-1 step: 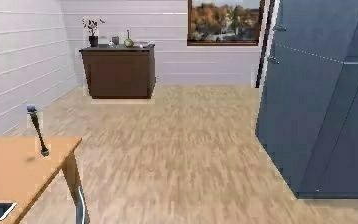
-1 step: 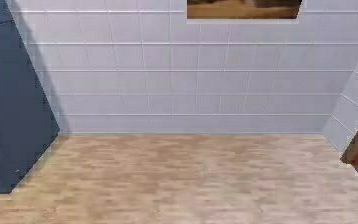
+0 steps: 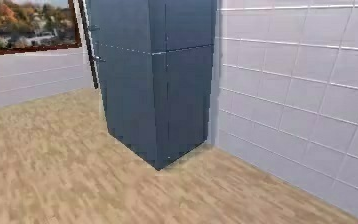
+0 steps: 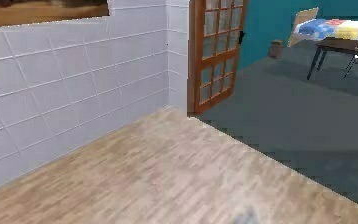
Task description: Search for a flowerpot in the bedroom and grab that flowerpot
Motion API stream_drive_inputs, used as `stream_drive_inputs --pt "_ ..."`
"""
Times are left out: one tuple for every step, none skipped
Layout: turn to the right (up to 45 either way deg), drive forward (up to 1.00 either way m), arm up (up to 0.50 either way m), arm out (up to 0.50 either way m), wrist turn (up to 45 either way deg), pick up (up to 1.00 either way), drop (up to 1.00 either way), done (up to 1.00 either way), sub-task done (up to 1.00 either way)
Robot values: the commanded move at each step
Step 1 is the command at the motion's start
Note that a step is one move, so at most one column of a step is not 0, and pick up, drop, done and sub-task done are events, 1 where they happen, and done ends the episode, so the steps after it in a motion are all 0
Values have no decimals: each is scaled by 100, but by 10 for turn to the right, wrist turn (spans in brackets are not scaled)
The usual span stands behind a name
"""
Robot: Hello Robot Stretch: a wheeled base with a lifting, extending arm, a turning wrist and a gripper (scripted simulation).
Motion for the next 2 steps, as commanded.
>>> stream_drive_inputs --pt "450 0 0 0 0 0 0 0 0" --pt "300 0 0 0 0 0 0 0 0"
